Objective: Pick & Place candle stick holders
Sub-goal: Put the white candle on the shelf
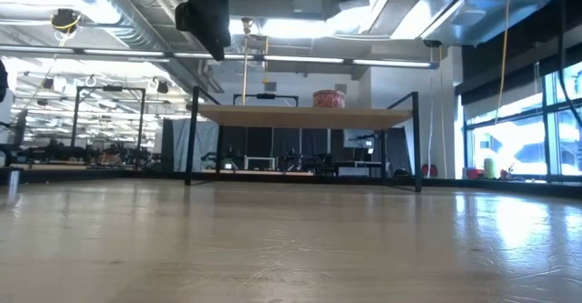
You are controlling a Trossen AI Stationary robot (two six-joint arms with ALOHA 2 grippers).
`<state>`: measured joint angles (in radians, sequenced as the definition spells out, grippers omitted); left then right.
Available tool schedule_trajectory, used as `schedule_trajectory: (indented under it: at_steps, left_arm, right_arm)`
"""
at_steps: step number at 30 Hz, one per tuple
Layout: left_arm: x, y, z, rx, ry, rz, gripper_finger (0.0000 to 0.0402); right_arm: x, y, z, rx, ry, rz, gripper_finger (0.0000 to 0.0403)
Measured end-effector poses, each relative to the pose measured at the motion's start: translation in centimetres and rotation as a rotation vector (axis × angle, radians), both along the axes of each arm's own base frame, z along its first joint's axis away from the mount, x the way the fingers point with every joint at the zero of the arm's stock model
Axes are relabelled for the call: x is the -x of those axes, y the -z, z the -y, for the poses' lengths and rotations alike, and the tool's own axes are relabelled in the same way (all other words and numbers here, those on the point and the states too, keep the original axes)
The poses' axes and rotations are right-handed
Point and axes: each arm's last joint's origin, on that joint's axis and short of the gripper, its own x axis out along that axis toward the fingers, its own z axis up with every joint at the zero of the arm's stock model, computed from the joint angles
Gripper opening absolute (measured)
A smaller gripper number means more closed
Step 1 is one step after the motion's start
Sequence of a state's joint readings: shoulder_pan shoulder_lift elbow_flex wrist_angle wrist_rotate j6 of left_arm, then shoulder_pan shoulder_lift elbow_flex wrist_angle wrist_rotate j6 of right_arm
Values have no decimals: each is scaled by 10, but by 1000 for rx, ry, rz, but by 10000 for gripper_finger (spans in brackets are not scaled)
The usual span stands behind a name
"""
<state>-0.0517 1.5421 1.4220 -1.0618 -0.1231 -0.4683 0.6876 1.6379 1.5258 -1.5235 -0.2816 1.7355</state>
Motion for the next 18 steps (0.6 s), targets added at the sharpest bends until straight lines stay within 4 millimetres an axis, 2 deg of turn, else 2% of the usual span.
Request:
schedule_trajectory:
  at_steps: [3,7,11,15,18]
  left_arm:
    - [0,0,0,10,5,0,198]
    - [0,0,0,9,13,-2,198]
    - [0,0,0,8,15,-1,198]
    - [-1,0,0,2,27,10,198]
    - [-2,-1,-2,-1,33,15,198]
  right_arm:
    - [2,20,-12,-18,-15,51,375]
    - [-4,40,-31,-99,-29,210,375]
    - [-9,56,-35,-111,21,258,375]
    - [0,72,-36,-41,32,174,375]
    - [13,80,-32,65,68,40,375]
